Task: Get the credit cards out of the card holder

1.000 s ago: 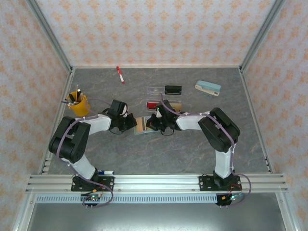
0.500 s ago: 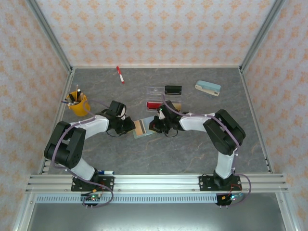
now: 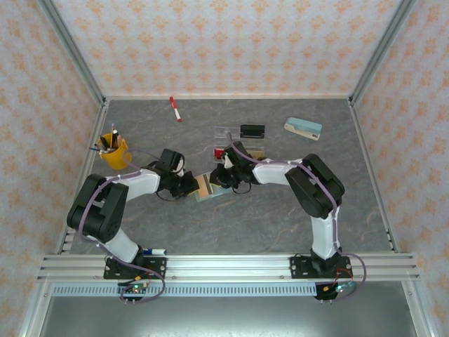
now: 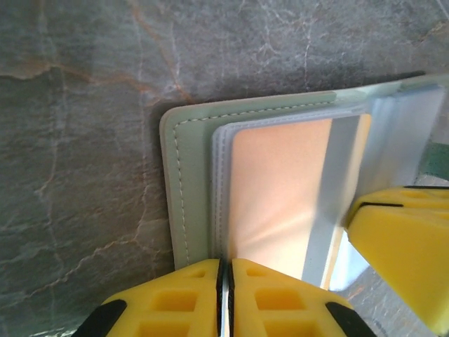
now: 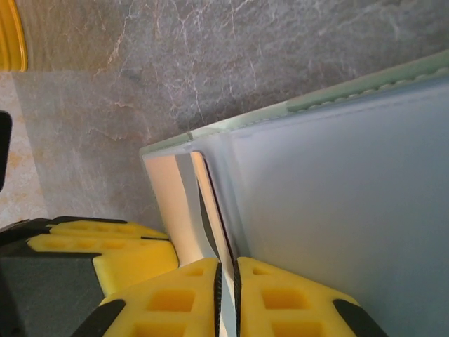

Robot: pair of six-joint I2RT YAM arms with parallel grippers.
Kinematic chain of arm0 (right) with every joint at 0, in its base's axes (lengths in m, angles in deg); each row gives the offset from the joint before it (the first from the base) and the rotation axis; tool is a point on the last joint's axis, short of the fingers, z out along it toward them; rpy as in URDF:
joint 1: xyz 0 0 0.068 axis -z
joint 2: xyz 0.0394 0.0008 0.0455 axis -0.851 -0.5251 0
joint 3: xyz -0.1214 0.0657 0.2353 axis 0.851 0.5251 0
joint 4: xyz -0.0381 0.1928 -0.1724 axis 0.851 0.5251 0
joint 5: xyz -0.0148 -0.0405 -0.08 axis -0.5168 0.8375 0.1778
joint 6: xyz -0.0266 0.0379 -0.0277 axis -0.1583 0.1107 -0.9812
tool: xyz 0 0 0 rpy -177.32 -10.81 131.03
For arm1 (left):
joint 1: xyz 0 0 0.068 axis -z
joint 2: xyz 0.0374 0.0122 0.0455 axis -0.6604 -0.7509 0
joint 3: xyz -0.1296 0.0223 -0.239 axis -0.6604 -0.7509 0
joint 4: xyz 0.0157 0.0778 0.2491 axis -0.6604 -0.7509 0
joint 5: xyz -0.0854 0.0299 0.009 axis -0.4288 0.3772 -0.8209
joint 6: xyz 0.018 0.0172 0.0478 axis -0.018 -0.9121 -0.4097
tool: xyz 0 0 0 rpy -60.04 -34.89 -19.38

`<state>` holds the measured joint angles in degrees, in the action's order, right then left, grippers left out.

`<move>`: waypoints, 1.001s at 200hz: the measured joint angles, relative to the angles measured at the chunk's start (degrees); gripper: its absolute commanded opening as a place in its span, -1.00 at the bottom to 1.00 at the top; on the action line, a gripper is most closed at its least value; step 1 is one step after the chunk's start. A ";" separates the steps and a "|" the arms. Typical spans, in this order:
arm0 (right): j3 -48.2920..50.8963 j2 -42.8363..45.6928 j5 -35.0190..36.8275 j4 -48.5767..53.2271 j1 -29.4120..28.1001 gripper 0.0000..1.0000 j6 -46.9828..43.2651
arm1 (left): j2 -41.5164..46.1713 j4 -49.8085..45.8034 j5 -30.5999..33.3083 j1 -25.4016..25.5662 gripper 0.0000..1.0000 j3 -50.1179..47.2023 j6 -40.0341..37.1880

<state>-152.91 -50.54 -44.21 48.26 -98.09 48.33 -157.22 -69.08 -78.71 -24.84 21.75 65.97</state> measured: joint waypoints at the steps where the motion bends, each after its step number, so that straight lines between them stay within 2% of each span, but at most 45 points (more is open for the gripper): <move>1: -0.04 -0.02 0.00 0.02 0.00 -0.69 -0.02 | 0.00 0.00 0.00 0.00 -0.79 0.00 0.02; 73: -1.03 -0.42 1.09 0.85 0.00 -0.71 -0.87 | -0.52 -0.02 0.07 0.00 -1.00 0.20 -0.22; 145: -1.14 -0.42 1.46 0.70 0.26 -0.68 -0.87 | -1.51 -0.20 0.26 0.00 -1.00 1.03 -1.64; 171: -1.14 -0.42 1.46 0.33 0.42 -0.77 -0.85 | -1.81 -0.22 0.26 -0.04 -1.00 1.20 -1.75; 200: -1.14 -0.42 1.44 -0.57 0.59 -0.78 -0.85 | -1.84 -0.20 0.26 -0.11 -1.00 1.20 -1.77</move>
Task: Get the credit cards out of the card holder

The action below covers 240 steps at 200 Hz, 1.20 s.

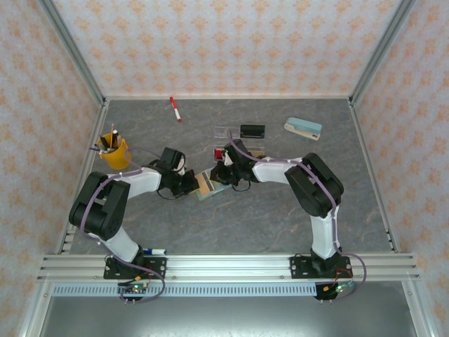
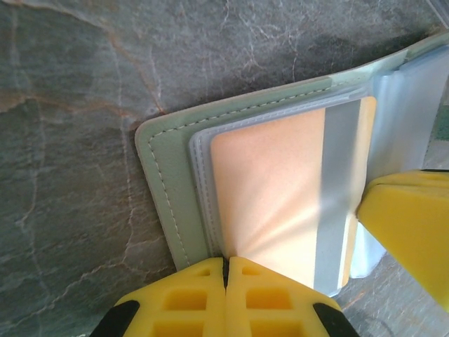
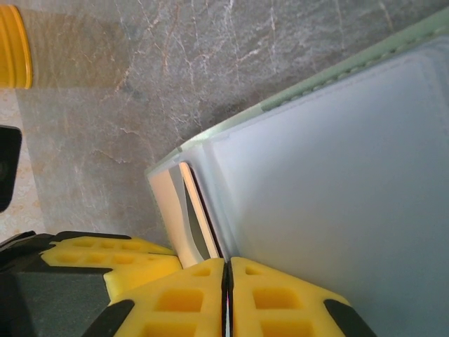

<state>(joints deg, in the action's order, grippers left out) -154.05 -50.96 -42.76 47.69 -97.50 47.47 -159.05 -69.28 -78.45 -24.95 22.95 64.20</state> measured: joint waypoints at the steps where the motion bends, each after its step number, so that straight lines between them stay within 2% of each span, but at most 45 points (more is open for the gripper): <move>1: 0.00 0.00 0.00 -0.04 0.00 -0.78 0.00 | 0.00 0.00 0.00 -0.02 -1.00 0.00 0.00; 55: -0.04 0.00 -0.17 -0.72 0.50 -0.69 -0.70 | -0.02 0.00 0.00 -0.04 -1.00 0.00 -0.59; 125: -5.49 -2.23 -0.98 2.99 0.66 -0.70 -5.05 | -0.24 0.00 -0.26 -0.31 -1.00 0.07 -1.36; 163: -5.62 -3.30 -1.55 4.24 0.87 -0.75 -6.34 | -0.28 0.02 -0.28 -0.31 -1.00 0.11 -1.44; 208: -5.77 -3.32 -3.98 4.02 1.27 -0.71 -7.10 | -0.39 0.04 -0.50 -0.31 -1.00 0.11 -1.44; 240: -6.23 -3.78 -5.14 4.44 1.46 -0.78 -8.13 | -0.63 0.17 -1.05 -0.52 -1.00 0.11 -1.44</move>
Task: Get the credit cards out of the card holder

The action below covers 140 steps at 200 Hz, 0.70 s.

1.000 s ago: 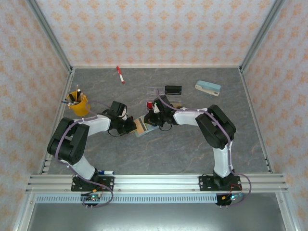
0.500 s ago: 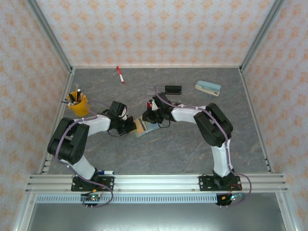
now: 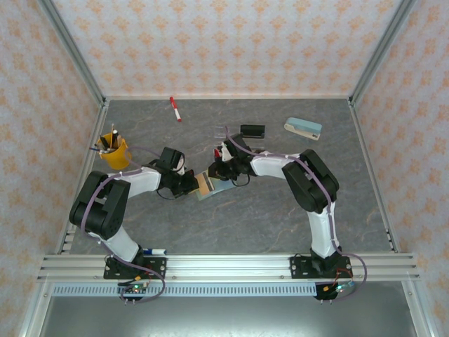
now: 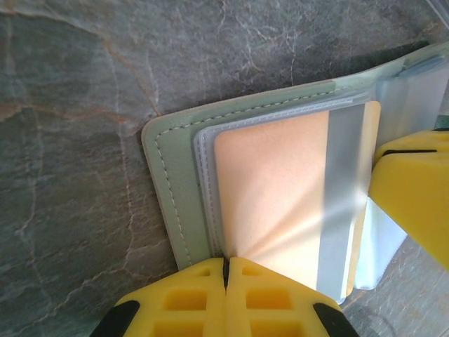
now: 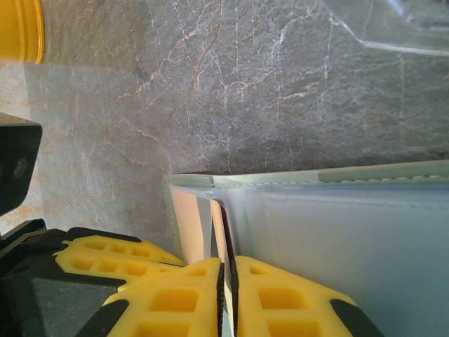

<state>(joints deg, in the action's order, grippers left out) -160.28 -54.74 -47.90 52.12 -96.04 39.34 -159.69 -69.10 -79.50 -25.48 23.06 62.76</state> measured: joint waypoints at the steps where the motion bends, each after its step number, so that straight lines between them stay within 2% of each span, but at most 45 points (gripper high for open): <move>1: -0.04 -0.02 -0.02 0.04 0.00 -0.78 -0.04 | -0.02 0.00 -0.02 0.00 -1.00 0.00 0.00; 69: -3.17 -1.14 0.48 3.96 -0.26 -0.75 -3.69 | -0.24 0.35 -0.83 -0.28 -1.00 0.00 0.02; 140: -7.19 -1.25 8.48 11.58 -2.95 -0.76 -10.99 | -0.37 0.72 -1.90 -0.63 -1.00 -0.07 0.02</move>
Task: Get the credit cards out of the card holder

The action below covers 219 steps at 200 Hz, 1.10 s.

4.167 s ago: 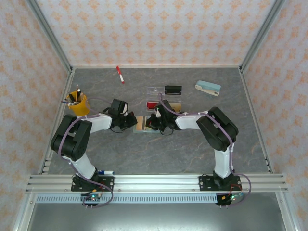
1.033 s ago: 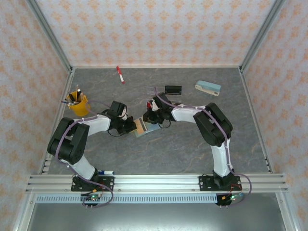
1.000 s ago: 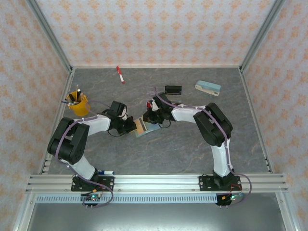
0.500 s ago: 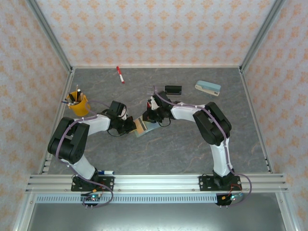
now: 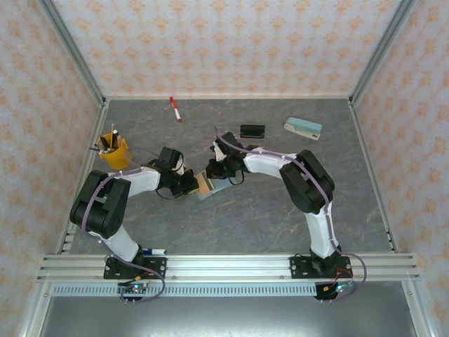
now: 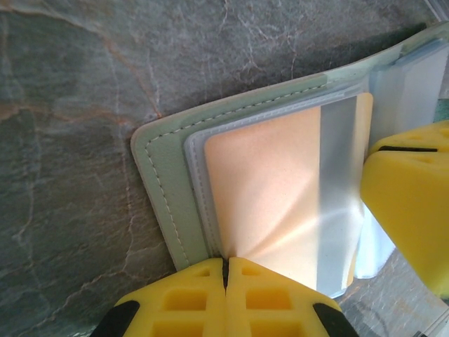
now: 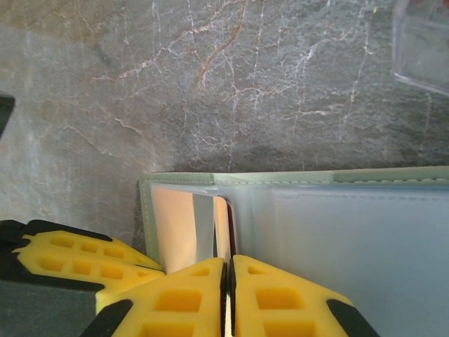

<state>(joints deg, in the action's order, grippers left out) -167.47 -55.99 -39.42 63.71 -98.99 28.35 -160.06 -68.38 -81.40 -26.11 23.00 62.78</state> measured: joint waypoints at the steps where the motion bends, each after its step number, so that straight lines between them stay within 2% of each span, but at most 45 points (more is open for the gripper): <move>1: 0.00 0.00 0.02 0.02 -0.02 -0.76 -0.02 | 0.00 0.00 0.00 0.00 -1.00 0.00 0.00; 30: -0.09 0.02 0.61 0.70 -0.09 -1.00 -1.46 | 0.02 0.02 -0.07 -0.02 -1.00 0.00 0.00; 65: 0.00 0.44 1.03 0.85 -0.13 -1.00 -1.60 | 0.28 -0.02 -0.04 -0.02 -0.96 0.00 0.00; 127: 6.95 6.49 1.53 0.85 -1.16 -1.00 2.84 | 2.82 -2.89 1.79 0.04 -0.68 -0.13 -0.02; 173: 9.05 7.65 0.09 -0.26 0.22 -1.00 5.81 | 5.66 -4.57 2.58 0.04 -0.69 -0.15 0.00; 195: 9.05 7.65 -1.77 -0.74 0.33 -0.74 6.73 | 5.66 -4.52 2.54 0.04 -0.70 -0.39 0.02; 219: 9.01 7.32 -3.72 -0.90 0.31 -0.69 7.50 | 4.92 -3.87 1.86 0.04 -0.75 -0.50 0.24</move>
<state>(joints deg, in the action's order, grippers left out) -158.46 -48.66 -43.14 62.81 -98.68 35.85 -155.14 -72.25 -79.54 -26.07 22.49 63.02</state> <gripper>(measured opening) 0.147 0.136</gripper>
